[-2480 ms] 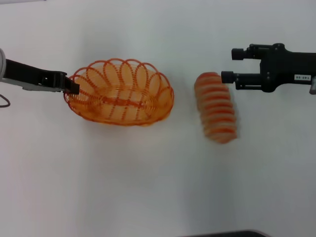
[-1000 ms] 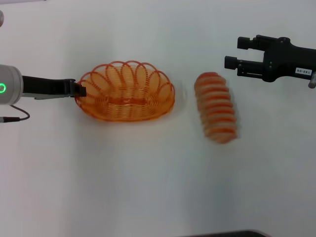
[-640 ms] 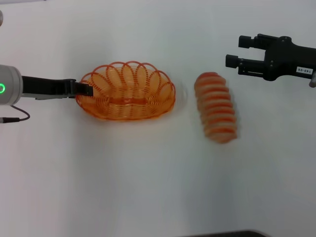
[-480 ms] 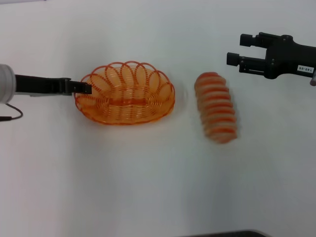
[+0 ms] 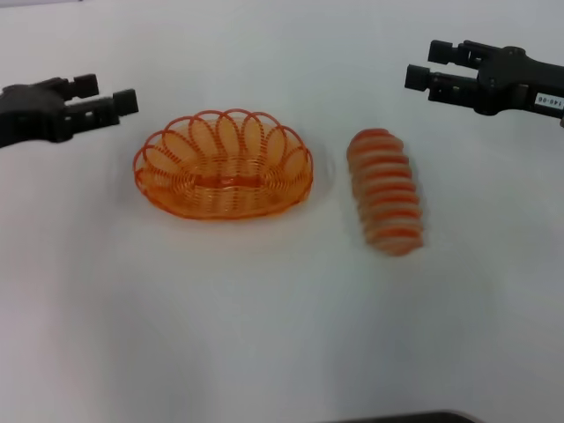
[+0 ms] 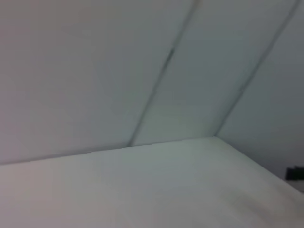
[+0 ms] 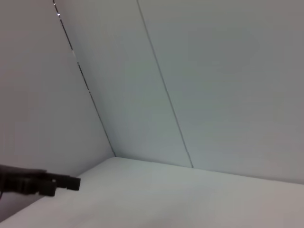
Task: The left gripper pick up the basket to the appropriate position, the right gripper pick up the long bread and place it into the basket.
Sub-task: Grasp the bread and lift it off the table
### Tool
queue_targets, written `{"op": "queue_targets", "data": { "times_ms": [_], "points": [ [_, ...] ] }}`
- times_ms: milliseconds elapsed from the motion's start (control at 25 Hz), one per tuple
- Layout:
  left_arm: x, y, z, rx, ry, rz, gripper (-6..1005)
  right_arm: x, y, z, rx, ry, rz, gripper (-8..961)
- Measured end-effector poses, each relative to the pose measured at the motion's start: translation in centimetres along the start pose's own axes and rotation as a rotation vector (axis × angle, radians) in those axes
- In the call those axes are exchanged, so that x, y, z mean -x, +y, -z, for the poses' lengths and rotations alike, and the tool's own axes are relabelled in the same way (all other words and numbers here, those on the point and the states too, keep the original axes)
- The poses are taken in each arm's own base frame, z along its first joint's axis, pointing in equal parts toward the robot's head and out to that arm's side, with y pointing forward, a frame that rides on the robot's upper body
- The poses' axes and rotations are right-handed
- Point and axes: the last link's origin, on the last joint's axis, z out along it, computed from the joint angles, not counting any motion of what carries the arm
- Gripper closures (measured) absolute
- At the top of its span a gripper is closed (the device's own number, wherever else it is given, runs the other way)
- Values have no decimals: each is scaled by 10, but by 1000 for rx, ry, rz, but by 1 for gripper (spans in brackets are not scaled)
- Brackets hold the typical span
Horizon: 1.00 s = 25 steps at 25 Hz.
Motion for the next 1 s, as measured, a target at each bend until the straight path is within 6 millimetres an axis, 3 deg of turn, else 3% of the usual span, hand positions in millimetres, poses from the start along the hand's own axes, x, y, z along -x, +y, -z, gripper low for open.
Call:
{"op": "queue_targets", "data": {
  "times_ms": [240,560,1000],
  "points": [
    [19,16,19,177,-4,-216,162,14,0,5,55,38,-148,180],
    [41,30,40,292,-57,-373,166,43,-9,-2,57,305,-392,183],
    [67,32,49,272,-81,-478,162,80,-1,-39,-81,646,-581,186]
  ]
}}
